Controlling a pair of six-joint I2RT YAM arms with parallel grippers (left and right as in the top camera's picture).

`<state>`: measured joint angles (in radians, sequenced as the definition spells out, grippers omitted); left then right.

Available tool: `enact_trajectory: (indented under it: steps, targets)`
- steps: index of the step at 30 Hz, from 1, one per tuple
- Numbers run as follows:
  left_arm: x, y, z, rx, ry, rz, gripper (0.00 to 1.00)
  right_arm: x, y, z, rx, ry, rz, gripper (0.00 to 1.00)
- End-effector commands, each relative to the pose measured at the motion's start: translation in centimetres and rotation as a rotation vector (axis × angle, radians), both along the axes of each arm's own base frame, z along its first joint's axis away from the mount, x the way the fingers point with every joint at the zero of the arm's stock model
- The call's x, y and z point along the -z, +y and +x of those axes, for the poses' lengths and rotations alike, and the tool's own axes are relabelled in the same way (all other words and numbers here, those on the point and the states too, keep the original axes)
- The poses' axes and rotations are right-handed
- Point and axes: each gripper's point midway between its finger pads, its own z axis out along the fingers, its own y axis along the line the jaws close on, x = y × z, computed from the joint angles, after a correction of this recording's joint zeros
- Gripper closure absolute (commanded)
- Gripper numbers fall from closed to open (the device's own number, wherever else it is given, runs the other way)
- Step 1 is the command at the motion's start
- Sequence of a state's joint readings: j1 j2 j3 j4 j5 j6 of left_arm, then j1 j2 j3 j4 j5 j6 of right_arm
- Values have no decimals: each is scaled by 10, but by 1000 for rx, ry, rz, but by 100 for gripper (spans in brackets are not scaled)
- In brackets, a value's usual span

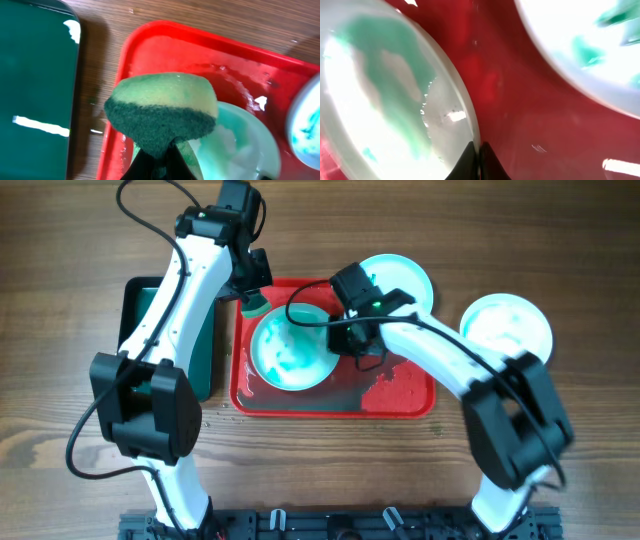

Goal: Clean dirty plates on tray and stack at the side
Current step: 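Raise the sponge with the left gripper and lift the plate with the right, then stack the plate onto the cleaned plate right of the tray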

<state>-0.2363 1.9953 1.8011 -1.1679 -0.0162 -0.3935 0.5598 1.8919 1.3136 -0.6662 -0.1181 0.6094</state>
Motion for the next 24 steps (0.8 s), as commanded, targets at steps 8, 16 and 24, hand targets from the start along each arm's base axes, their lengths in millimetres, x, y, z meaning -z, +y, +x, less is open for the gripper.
enact_trajectory:
  steps: [8, 16, 24]
  targets:
    - [-6, -3, 4, -3, 16, -195, 96, -144, -90, 3, 19, -546, -648, 96]
    - [-6, -3, 5, -2, 11, -195, 96, -232, -65, -34, 20, -985, -1087, 96]
    - [-6, -3, 5, -2, 12, -195, 96, -251, -47, -49, -54, -1071, -1186, 96]
